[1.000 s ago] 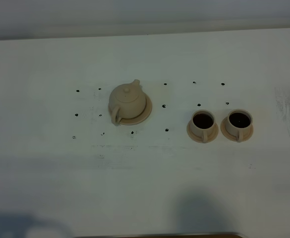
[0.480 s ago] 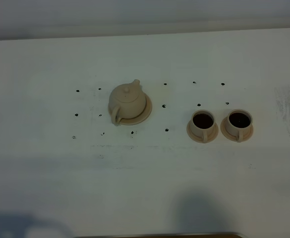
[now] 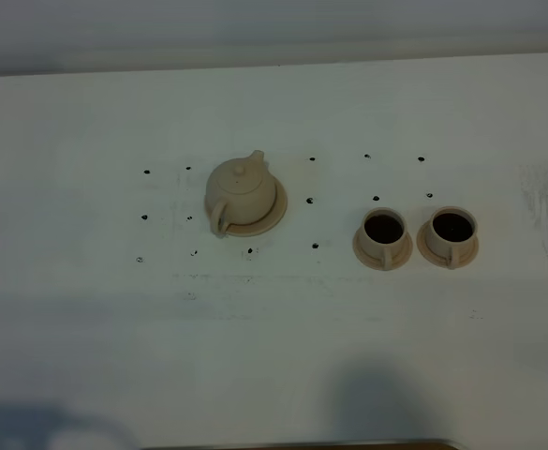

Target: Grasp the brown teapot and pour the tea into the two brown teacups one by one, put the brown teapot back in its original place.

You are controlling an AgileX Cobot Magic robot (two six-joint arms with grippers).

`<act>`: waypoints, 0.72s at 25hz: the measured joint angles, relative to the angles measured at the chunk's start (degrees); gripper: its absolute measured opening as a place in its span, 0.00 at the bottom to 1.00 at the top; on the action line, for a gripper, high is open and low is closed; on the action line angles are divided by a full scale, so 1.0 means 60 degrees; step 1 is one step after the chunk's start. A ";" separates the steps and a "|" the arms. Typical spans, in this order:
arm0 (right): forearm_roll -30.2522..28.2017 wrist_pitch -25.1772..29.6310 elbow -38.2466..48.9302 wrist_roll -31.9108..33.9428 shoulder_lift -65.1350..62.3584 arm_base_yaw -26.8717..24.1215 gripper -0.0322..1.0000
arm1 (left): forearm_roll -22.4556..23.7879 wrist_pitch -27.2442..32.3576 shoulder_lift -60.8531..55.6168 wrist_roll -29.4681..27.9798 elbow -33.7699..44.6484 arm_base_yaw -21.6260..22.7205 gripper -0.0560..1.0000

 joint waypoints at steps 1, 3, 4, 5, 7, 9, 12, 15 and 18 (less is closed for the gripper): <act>0.0000 0.0000 0.0000 0.0000 0.0000 0.0000 0.43 | 0.0000 0.0000 0.0000 0.0000 0.0000 0.0000 0.61; 0.0000 0.0000 0.0000 -0.0007 0.0000 0.0000 0.43 | 0.0000 0.0000 0.0000 0.0000 0.0000 0.0000 0.61; -0.0010 0.0000 0.0000 -0.0007 0.0000 0.0000 0.43 | 0.0000 0.0000 0.0000 0.0000 0.0000 0.0000 0.61; -0.0022 0.0000 0.0000 -0.0039 0.0000 0.0000 0.43 | 0.0000 0.0000 0.0000 0.0000 0.0000 0.0000 0.61; 0.0008 -0.0010 0.0000 -0.0225 0.0000 0.0000 0.43 | 0.0000 0.0000 0.0000 0.0000 0.0000 0.0000 0.61; 0.0417 -0.0130 0.0000 -0.0924 0.0000 0.0000 0.43 | 0.0000 0.0000 0.0000 0.0000 0.0000 0.0000 0.61; 0.1425 -0.0212 0.0000 -0.2371 0.0000 0.0000 0.43 | 0.0000 0.0000 0.0000 0.0000 0.0000 0.0000 0.61; 0.2022 -0.0212 0.0000 -0.3008 0.0000 0.0000 0.43 | 0.0000 0.0000 0.0000 0.0000 0.0000 0.0000 0.61; 0.2022 -0.0212 0.0000 -0.3133 0.0000 0.0000 0.43 | 0.0000 0.0000 0.0000 0.0000 0.0000 0.0000 0.61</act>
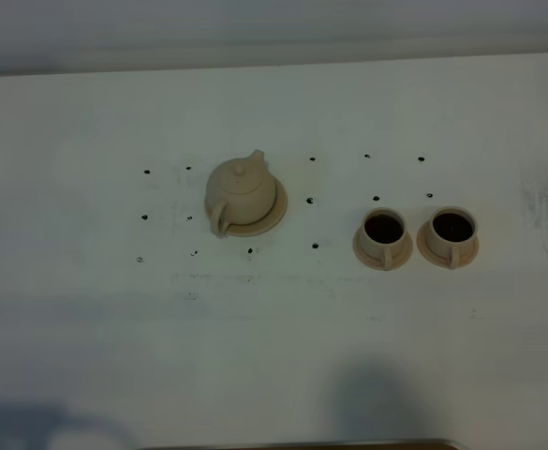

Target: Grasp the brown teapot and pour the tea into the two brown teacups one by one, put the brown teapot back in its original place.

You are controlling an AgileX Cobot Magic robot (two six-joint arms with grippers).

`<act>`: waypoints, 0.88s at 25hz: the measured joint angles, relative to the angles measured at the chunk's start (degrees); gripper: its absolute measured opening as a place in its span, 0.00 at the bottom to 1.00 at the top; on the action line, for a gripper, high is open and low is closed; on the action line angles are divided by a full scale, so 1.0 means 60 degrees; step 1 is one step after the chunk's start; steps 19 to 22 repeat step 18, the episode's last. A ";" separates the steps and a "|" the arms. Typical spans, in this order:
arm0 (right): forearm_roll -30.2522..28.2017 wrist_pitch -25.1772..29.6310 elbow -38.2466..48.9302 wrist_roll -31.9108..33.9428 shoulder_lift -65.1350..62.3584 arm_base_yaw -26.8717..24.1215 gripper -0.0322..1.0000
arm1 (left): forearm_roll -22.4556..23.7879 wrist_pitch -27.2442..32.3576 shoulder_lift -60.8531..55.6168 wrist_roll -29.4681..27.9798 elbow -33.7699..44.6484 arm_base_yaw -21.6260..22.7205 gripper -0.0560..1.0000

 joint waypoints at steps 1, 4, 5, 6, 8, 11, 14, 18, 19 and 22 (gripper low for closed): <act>0.0000 0.0000 0.0000 -0.0009 0.0000 0.0000 0.43 | 0.0000 0.0000 0.0000 0.0000 0.0000 0.0000 0.61; 0.0052 0.0000 0.0000 -0.0009 0.0000 0.0000 0.43 | 0.0000 0.0000 0.0000 0.0000 0.0000 0.0000 0.61; 0.0052 0.0000 0.0000 -0.0009 0.0000 0.0000 0.43 | 0.0000 0.0000 0.0000 0.0000 0.0000 0.0000 0.61; 0.0069 0.0000 0.0000 -0.0009 0.0000 0.0000 0.43 | 0.0000 0.0000 0.0000 0.0000 0.0000 0.0000 0.61; 0.0088 0.0000 0.0000 -0.0009 0.0000 0.0000 0.43 | 0.0000 0.0000 0.0000 0.0000 0.0000 0.0000 0.61; 0.0117 0.0000 0.0000 -0.0009 0.0000 0.0000 0.43 | 0.0000 0.0000 0.0000 0.0000 0.0000 0.0000 0.61; 0.0119 0.0000 0.0000 -0.0009 0.0000 0.0000 0.43 | 0.0000 0.0000 0.0000 0.0000 0.0000 0.0000 0.61; 0.0127 0.0000 0.0000 -0.0009 0.0000 0.0000 0.43 | 0.0000 0.0000 0.0000 0.0000 0.0000 0.0000 0.61; 0.0127 0.0000 0.0000 -0.0009 0.0000 0.0000 0.43 | 0.0000 0.0000 0.0000 0.0000 0.0000 0.0000 0.61; 0.0127 0.0000 0.0000 -0.0009 0.0000 0.0000 0.43 | 0.0000 0.0000 0.0000 0.0000 0.0000 0.0000 0.61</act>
